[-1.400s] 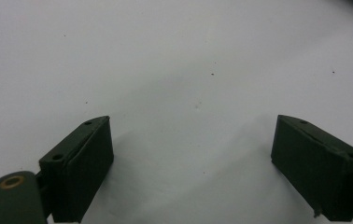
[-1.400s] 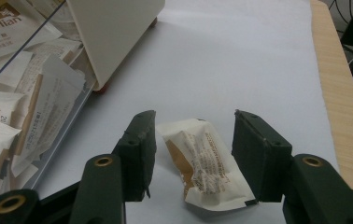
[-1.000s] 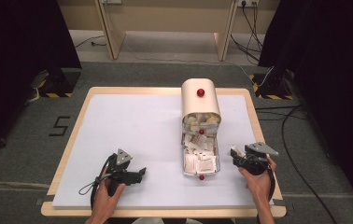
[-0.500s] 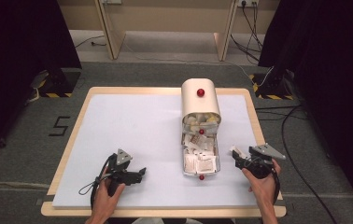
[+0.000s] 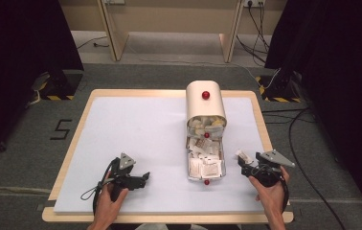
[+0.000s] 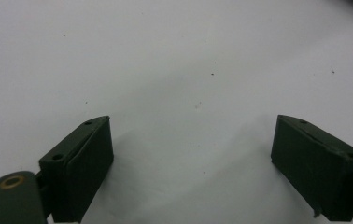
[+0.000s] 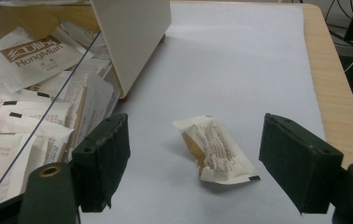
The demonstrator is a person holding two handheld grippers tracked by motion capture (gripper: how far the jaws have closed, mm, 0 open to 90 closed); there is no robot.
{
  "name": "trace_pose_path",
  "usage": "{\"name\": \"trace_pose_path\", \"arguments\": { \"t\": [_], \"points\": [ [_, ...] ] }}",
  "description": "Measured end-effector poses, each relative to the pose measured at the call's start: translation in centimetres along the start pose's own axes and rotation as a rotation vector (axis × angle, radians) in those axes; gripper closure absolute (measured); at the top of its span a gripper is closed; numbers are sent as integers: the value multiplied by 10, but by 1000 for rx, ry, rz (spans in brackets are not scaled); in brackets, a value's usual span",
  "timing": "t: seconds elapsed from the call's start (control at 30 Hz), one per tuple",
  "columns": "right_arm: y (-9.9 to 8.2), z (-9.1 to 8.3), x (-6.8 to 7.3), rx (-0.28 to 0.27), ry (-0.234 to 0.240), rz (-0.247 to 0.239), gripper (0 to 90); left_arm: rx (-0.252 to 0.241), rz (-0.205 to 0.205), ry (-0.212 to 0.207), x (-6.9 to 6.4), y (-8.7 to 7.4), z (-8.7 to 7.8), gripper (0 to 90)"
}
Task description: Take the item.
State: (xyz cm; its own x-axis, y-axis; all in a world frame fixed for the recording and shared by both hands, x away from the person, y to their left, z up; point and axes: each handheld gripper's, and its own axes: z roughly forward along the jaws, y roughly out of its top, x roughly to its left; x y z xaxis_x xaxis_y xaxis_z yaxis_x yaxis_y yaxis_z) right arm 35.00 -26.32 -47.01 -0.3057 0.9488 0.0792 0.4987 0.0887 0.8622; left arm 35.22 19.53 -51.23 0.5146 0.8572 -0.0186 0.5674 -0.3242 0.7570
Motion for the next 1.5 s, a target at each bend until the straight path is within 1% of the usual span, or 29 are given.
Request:
{"name": "trace_pose_path", "arguments": {
  "t": [0.27,0.47,0.67,0.83,1.0,1.1,1.17,1.33,1.43,1.5],
  "points": [
    [-2,-9,4,-8,10,-9,239,0,0,0,0,0,0,120],
    [-2,-14,9,-14,23,-26,231,0,0,0,0,0,0,120],
    [-6,-19,15,-12,37,-25,231,0,0,0,0,0,0,120],
    [-9,-23,21,-12,41,-50,231,0,0,0,0,0,0,120],
    [-12,-27,26,-16,55,-53,231,0,0,0,0,0,0,120],
    [-14,-30,27,-14,55,-65,232,0,0,0,0,0,0,120],
    [-16,-32,28,-12,61,-55,233,0,0,0,0,0,0,120],
    [-19,-35,28,-13,66,-52,233,0,0,0,0,0,0,120],
    [-22,-37,28,-12,78,-37,233,0,0,0,0,0,0,120],
    [-24,-38,29,-9,78,-43,233,-1,0,0,0,0,0,120]
  ]
}}
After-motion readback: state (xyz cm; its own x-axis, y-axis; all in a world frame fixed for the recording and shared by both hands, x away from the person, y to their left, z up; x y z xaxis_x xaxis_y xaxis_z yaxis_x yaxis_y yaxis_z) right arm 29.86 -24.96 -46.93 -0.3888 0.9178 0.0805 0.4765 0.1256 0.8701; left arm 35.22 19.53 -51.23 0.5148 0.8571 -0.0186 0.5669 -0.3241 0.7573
